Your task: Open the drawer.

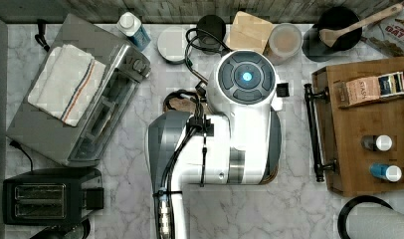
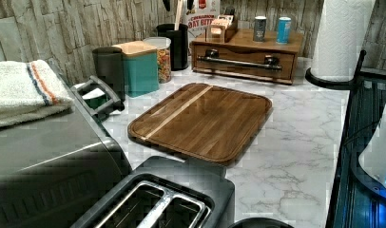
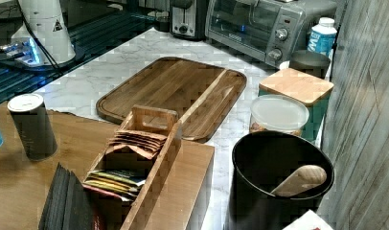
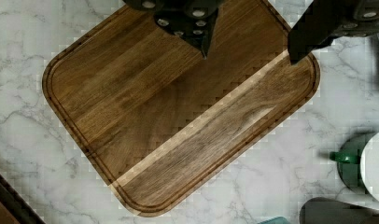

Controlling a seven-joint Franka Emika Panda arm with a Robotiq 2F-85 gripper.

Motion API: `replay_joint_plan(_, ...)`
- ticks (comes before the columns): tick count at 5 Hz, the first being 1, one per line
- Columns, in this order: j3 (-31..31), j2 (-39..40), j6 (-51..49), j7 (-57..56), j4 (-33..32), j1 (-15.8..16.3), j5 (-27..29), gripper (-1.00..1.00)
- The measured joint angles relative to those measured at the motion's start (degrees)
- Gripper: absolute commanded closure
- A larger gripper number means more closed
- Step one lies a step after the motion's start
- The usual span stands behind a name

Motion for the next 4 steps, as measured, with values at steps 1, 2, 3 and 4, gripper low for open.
replay_joint_plan(1, 0.0, 0.0, 0.0, 0.0, -0.3, 0.0, 0.1, -1.0)
replay_joint_plan(2, -0.1, 0.0, 0.4, -0.1, -0.8, 0.0, 0.1, -1.0)
replay_joint_plan(3, 0.0, -0.3, 1.4, -4.9, -2.3, 0.1, 0.1, -1.0)
replay_joint_plan(4, 0.0, -1.6, 5.9, -14.0, -6.4, 0.2, 0.1, -1.0)
